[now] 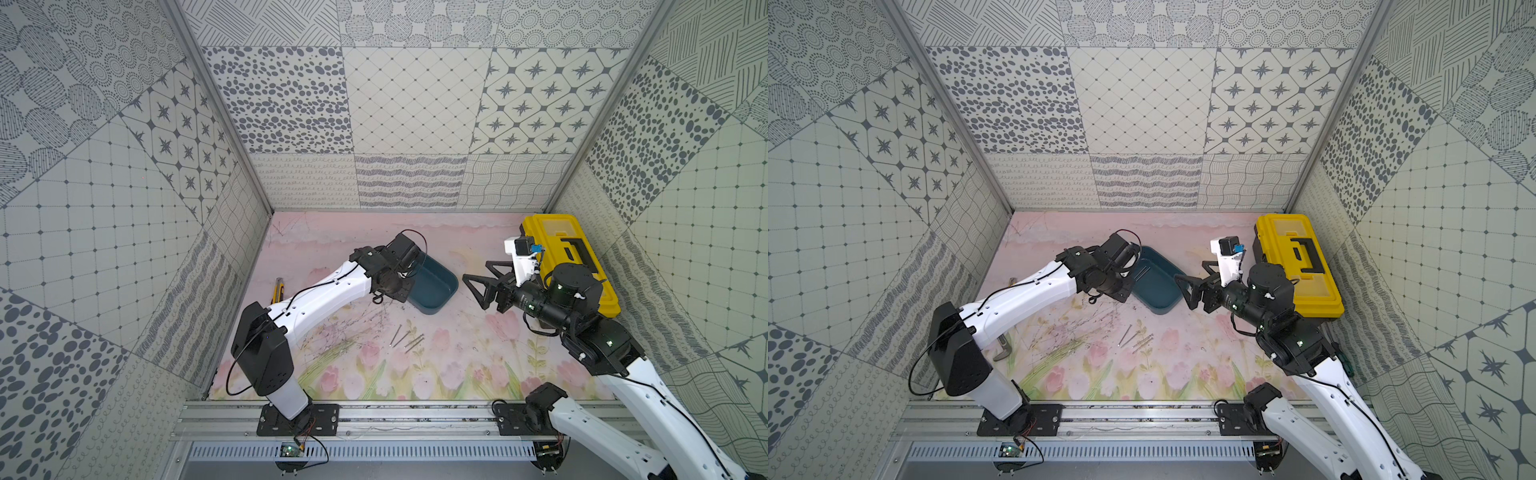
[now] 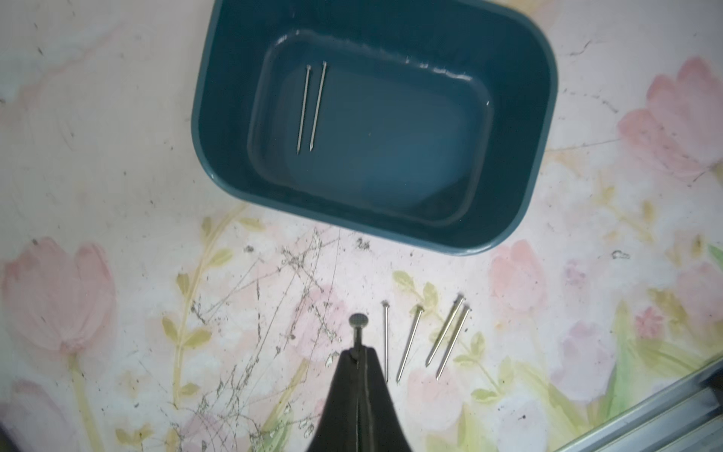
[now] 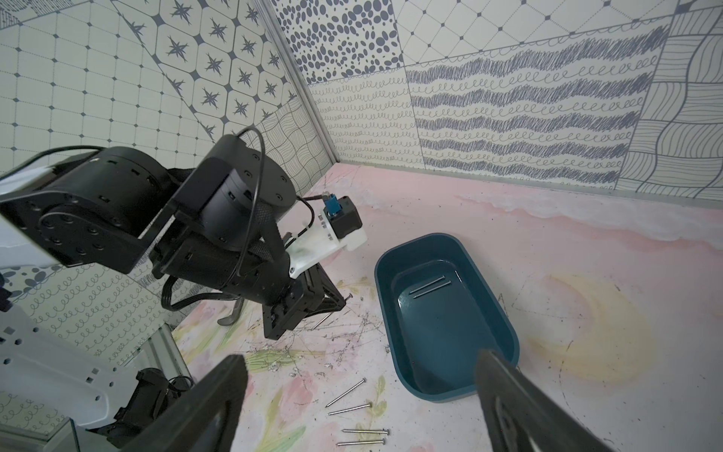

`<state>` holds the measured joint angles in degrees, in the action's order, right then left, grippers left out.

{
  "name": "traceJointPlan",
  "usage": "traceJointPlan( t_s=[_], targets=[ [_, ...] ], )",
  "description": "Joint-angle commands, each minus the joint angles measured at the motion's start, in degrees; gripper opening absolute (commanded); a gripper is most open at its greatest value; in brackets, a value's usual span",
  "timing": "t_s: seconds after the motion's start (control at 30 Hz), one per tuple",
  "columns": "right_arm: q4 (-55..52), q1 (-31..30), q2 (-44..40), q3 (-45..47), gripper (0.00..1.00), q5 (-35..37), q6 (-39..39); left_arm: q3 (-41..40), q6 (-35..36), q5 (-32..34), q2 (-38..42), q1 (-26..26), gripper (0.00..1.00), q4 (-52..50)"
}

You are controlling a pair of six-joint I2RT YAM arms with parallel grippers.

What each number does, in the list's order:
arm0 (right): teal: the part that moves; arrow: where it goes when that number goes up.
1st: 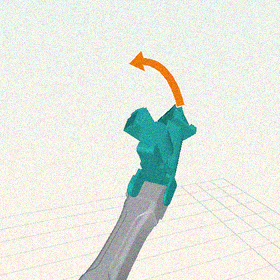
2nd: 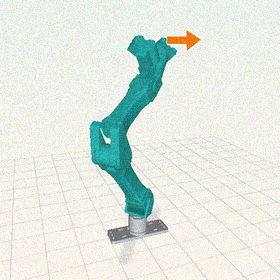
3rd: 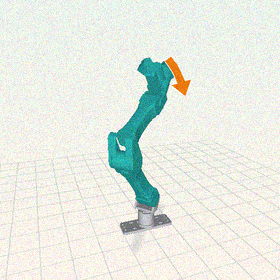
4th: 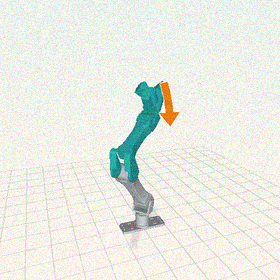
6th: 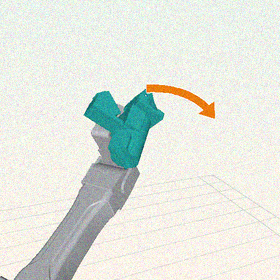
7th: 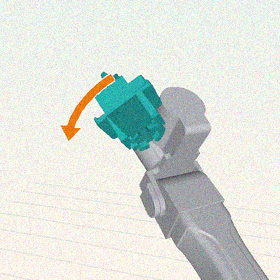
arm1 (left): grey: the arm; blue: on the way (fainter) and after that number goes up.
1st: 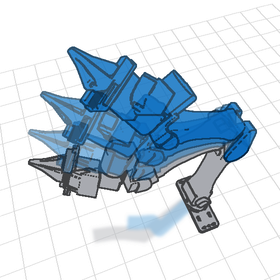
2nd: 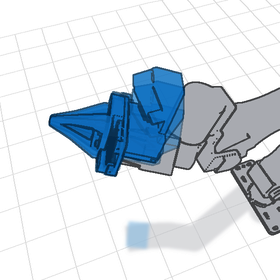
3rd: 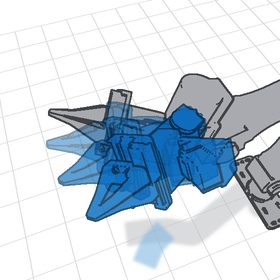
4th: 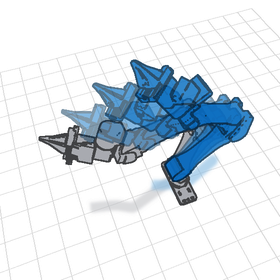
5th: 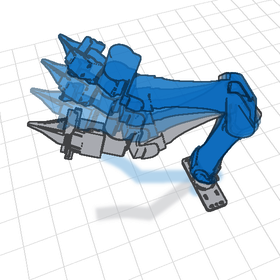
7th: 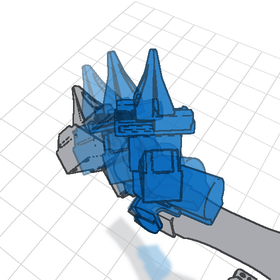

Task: Put the nails on the desktop into the storage box
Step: Place the nail in the storage box.

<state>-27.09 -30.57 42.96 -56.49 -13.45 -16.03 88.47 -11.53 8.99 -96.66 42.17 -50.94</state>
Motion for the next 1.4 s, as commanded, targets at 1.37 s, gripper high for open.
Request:
traceJointPlan(
  t_s=[1.37],
  targets=[
    [-1.1,0.2,1.8,-0.9,0.97,4.8,2.2,29.3,14.4,-6.0,-36.6,-5.1,0.0,7.9]
  ],
)
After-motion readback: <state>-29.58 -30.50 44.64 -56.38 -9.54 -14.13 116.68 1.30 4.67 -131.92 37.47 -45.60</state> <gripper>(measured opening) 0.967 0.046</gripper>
